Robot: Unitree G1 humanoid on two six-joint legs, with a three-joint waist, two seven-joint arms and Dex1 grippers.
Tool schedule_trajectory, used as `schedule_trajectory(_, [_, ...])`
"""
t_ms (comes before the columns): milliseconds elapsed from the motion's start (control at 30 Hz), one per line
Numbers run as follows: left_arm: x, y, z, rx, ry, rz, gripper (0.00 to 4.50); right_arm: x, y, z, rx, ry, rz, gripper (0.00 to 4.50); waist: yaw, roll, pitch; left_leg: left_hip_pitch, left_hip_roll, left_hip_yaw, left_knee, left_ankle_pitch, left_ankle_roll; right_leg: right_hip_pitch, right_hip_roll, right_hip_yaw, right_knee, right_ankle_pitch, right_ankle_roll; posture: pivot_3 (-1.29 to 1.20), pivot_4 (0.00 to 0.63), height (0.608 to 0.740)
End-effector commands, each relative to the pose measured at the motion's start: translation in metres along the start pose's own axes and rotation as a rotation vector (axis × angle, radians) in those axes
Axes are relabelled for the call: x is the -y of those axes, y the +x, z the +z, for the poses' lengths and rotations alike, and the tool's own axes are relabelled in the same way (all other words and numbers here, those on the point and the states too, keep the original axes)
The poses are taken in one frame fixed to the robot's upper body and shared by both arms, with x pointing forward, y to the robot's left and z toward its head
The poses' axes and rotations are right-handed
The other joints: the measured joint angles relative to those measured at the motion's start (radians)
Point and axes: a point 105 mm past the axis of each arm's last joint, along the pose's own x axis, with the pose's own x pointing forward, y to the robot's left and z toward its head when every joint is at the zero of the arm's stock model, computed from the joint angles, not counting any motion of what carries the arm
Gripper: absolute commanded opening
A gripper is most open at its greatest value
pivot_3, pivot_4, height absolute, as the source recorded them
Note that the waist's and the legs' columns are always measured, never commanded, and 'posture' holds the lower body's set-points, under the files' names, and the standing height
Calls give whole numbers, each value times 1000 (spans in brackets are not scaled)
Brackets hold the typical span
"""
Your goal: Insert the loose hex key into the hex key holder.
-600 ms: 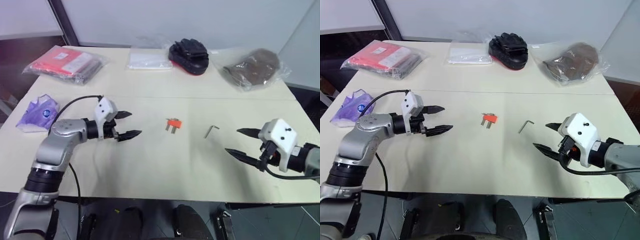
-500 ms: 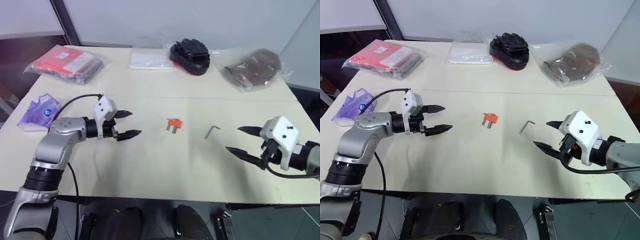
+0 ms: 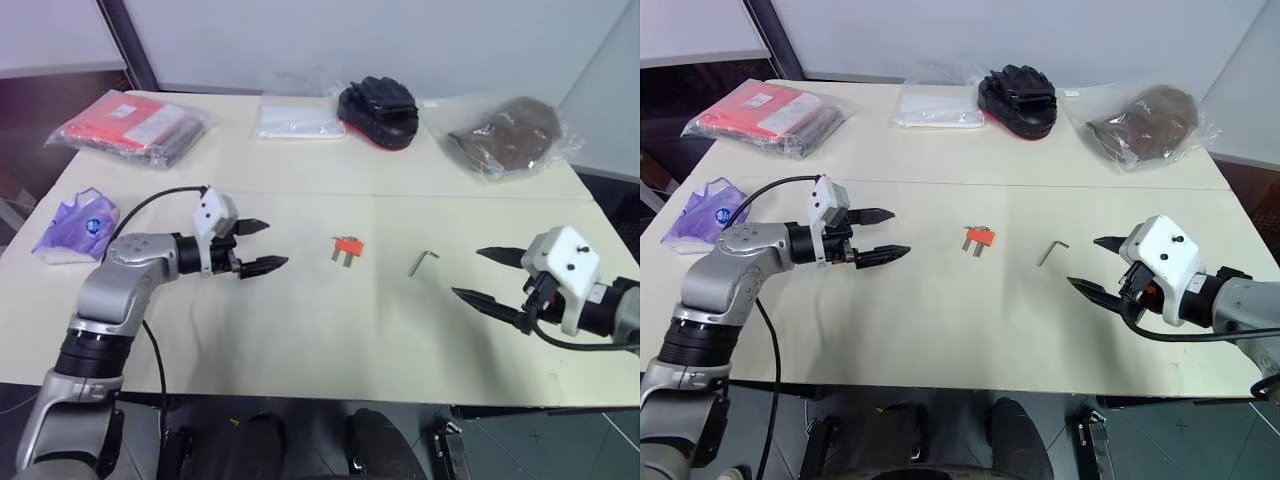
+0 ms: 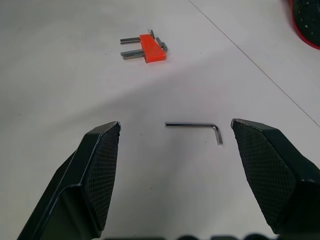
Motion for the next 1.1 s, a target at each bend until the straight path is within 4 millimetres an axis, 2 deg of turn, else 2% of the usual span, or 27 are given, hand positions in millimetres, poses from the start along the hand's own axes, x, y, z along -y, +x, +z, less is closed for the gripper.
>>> schedule_trajectory(33, [1, 0, 17, 40, 42, 0, 4486, -2, 0, 7, 24, -18, -1, 3724, 0, 0, 0, 0, 0, 0, 0, 0, 0, 0, 0, 0, 0, 0, 0, 0, 150, 740])
schedule_trajectory(367, [-1, 6, 20, 58, 21, 2, 4486, 1, 4, 8, 43, -9, -9, 3724, 0, 0, 0, 0, 0, 0, 0, 0, 0, 0, 0, 0, 0, 0, 0, 0, 150, 740])
schedule_trajectory(500, [4, 16, 9, 43, 21, 1, 4486, 2, 20, 6, 71, 9, 0, 3724, -1, 0, 0, 0, 0, 0, 1, 0, 0, 0, 0, 0, 0, 0, 0, 0, 150, 740])
schedule_trajectory(667, [14, 33, -9, 42, -24, -6, 4486, 2, 62, 4, 117, 42, 71, 3724, -6, 0, 0, 0, 0, 0, 1, 0, 0, 0, 0, 0, 1, 0, 0, 0, 150, 740])
schedule_trajectory(767, [19, 41, -19, 36, -31, 5, 4486, 7, 91, -3, 99, 10, 106, 3724, -7, 0, 0, 0, 0, 0, 2, 0, 0, -1, 0, 0, 1, 0, 0, 0, 150, 740])
schedule_trajectory(933, [25, 46, -28, 27, -34, 18, 4486, 12, 131, -6, 95, -18, 159, 3724, -3, 0, 0, -3, 0, 0, 2, 0, 0, -3, 0, -1, 2, 0, 0, 0, 150, 740])
schedule_trajectory(1100, [27, 44, -29, 30, -38, 49, 4486, 12, 156, -15, 77, -77, 189, 3724, 0, 1, 0, -10, 1, -2, 9, 0, 0, -7, -1, -2, 3, 1, 0, 0, 150, 740])
